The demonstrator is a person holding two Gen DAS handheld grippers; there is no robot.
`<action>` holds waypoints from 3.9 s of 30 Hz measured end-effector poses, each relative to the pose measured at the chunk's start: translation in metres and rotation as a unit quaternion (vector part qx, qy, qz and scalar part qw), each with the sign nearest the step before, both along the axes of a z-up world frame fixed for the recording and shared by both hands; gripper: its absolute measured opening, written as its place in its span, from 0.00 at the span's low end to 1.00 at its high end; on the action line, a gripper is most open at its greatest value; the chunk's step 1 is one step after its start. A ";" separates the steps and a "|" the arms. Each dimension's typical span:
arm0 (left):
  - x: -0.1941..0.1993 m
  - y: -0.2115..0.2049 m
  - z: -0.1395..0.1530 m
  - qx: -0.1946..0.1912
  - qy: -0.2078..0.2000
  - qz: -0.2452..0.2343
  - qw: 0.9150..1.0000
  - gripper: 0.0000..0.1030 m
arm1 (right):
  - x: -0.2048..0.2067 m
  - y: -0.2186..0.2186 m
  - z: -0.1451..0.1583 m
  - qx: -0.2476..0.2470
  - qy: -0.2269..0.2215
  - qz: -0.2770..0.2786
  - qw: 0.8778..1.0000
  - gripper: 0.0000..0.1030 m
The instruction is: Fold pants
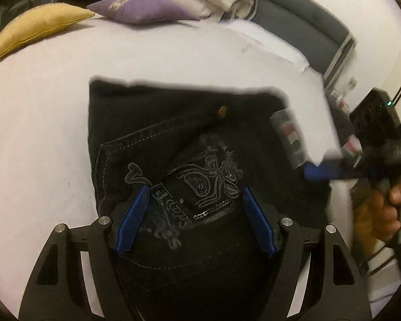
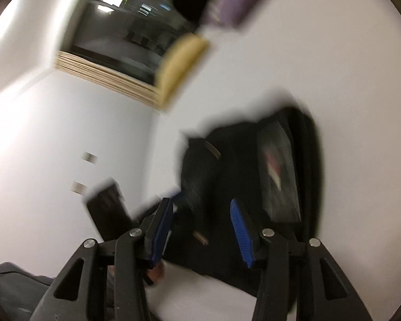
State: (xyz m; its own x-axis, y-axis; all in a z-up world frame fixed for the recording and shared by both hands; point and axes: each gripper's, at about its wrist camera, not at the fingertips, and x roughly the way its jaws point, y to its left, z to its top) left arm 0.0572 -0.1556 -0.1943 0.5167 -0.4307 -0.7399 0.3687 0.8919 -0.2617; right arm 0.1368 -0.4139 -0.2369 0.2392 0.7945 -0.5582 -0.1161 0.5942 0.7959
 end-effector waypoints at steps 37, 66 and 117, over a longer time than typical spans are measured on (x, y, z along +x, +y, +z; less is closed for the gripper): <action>-0.047 0.014 0.018 -0.015 -0.054 -0.026 0.998 0.69 | 0.031 -0.017 -0.026 -0.008 0.009 -0.037 0.999 0.02; 0.039 0.072 -0.009 -0.066 0.132 0.050 0.988 0.41 | 0.029 -0.007 -0.008 -0.116 0.002 -0.042 0.992 0.36; -0.142 0.164 0.259 0.106 -0.315 0.246 0.911 1.00 | -0.146 0.075 0.281 -0.250 -0.495 -0.254 0.793 1.00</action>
